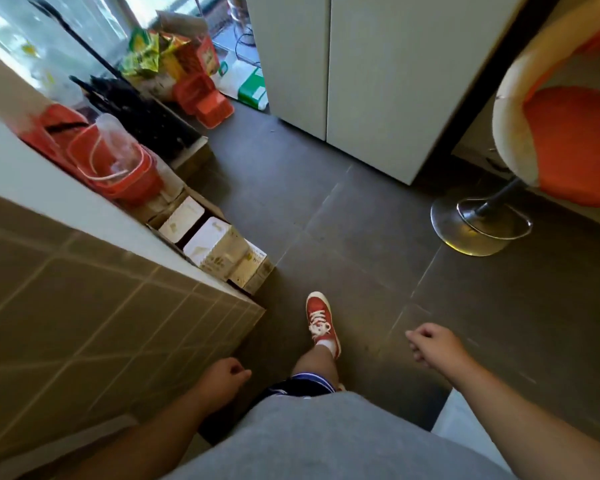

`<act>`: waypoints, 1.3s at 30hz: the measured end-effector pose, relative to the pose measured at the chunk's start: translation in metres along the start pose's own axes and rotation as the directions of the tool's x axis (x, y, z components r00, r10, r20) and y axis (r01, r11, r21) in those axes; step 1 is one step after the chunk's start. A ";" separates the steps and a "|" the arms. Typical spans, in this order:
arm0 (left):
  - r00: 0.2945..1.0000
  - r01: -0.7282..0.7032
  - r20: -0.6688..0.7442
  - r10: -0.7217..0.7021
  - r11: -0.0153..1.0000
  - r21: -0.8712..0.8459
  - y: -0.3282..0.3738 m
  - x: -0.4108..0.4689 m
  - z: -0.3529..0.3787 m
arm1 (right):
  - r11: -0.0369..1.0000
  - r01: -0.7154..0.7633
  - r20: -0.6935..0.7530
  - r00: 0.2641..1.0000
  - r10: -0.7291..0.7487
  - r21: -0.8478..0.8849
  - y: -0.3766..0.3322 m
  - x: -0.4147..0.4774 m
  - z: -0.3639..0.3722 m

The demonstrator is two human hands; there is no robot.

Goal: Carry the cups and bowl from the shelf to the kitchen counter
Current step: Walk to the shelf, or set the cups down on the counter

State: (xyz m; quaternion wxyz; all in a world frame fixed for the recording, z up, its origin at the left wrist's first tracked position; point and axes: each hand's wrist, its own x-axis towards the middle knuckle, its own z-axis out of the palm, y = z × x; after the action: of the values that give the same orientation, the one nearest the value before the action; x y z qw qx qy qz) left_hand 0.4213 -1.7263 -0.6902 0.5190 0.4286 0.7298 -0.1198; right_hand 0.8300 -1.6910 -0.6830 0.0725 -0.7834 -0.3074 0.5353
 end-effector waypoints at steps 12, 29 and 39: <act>0.996 -0.046 -0.073 0.052 0.995 0.091 0.203 0.111 -0.097 | 0.989 -0.143 -0.116 0.983 0.145 0.023 -0.085 0.091 -0.109; 0.989 -0.073 -0.130 0.072 0.997 -0.006 0.442 0.206 -0.182 | 0.973 -0.076 -0.024 0.997 0.073 -0.217 -0.291 0.294 -0.252; 0.958 0.173 -0.146 -0.249 0.901 -0.398 0.371 0.219 -0.236 | 0.855 0.276 0.218 0.956 -0.197 -0.439 -0.531 0.394 -0.168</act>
State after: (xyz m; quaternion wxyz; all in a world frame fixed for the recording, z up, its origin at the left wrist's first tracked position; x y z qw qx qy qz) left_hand 0.5242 -1.2465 -0.6760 0.5028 0.2472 0.8282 0.0109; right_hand 0.8576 -1.0094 -0.6915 -0.0776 -0.6869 -0.5258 0.4957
